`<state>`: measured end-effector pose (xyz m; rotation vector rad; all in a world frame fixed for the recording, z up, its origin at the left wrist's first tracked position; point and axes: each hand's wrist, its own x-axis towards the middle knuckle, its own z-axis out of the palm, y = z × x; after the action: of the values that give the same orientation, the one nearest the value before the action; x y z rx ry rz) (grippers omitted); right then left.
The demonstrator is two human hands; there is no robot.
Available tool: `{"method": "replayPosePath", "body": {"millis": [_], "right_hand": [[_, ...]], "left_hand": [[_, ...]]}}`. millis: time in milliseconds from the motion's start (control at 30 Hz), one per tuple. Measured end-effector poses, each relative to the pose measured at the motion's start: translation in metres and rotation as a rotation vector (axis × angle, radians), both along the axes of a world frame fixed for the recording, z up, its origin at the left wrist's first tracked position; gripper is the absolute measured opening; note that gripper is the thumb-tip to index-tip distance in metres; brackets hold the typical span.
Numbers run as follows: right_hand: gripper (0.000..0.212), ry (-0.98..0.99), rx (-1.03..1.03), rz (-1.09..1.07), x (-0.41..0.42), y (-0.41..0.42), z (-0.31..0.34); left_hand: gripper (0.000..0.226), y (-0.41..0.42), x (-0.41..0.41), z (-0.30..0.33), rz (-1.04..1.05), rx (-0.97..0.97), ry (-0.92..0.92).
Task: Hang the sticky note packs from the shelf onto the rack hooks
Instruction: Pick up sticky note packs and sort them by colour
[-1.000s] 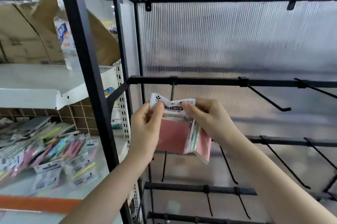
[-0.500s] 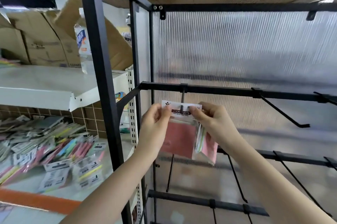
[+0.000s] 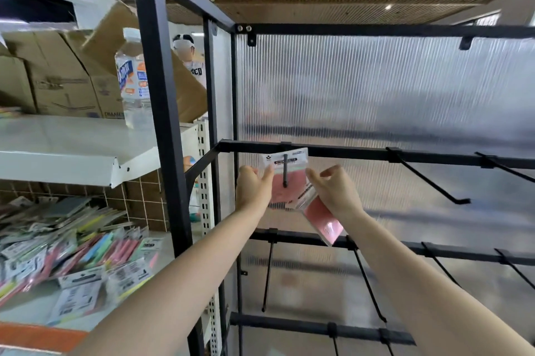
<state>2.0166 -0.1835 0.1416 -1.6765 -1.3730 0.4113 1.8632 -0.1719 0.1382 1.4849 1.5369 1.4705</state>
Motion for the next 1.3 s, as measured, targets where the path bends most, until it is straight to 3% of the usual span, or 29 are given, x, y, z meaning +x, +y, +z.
{"method": "replayPosePath", "body": {"millis": [167, 267, 500, 600, 700, 767, 933, 1067, 1300], "right_hand": [[0.029, 0.109, -0.037, 0.027, 0.005, -0.014, -0.012], [0.021, 0.249, 0.068, 0.086, 0.002, -0.031, -0.016], [0.014, 0.541, 0.382, 0.062, -0.023, -0.074, -0.009], [0.012, 0.589, 0.506, -0.004, -0.036, -0.085, -0.008], [0.012, 0.66, 0.557, 0.012, -0.048, -0.096, -0.008], [0.017, 0.718, 0.567, 0.054, -0.056, -0.104, -0.007], [0.034, 0.67, 0.565, 0.261, -0.07, -0.121, -0.006], [0.026, 0.567, 0.571, 0.388, -0.073, -0.128, -0.005], [0.027, 0.422, 0.526, 0.398, -0.07, -0.128, 0.0]], "left_hand": [[0.024, -0.005, -0.007, -0.012, 0.044, -0.069, 0.085], [0.025, -0.024, -0.011, -0.019, 0.01, -0.08, 0.113], [0.064, -0.103, -0.014, -0.021, -0.531, -0.248, -0.159], [0.062, -0.121, -0.013, -0.021, -0.643, -0.074, -0.064], [0.026, -0.134, -0.013, -0.011, -0.619, 0.153, -0.135], [0.014, -0.139, -0.014, -0.006, -0.566, 0.27, -0.157], [0.02, -0.147, -0.017, -0.004, -0.439, 0.472, -0.183], [0.026, -0.147, -0.02, 0.0, -0.367, 0.46, -0.3], [0.033, -0.138, -0.02, 0.008, -0.299, 0.392, -0.234]]}}
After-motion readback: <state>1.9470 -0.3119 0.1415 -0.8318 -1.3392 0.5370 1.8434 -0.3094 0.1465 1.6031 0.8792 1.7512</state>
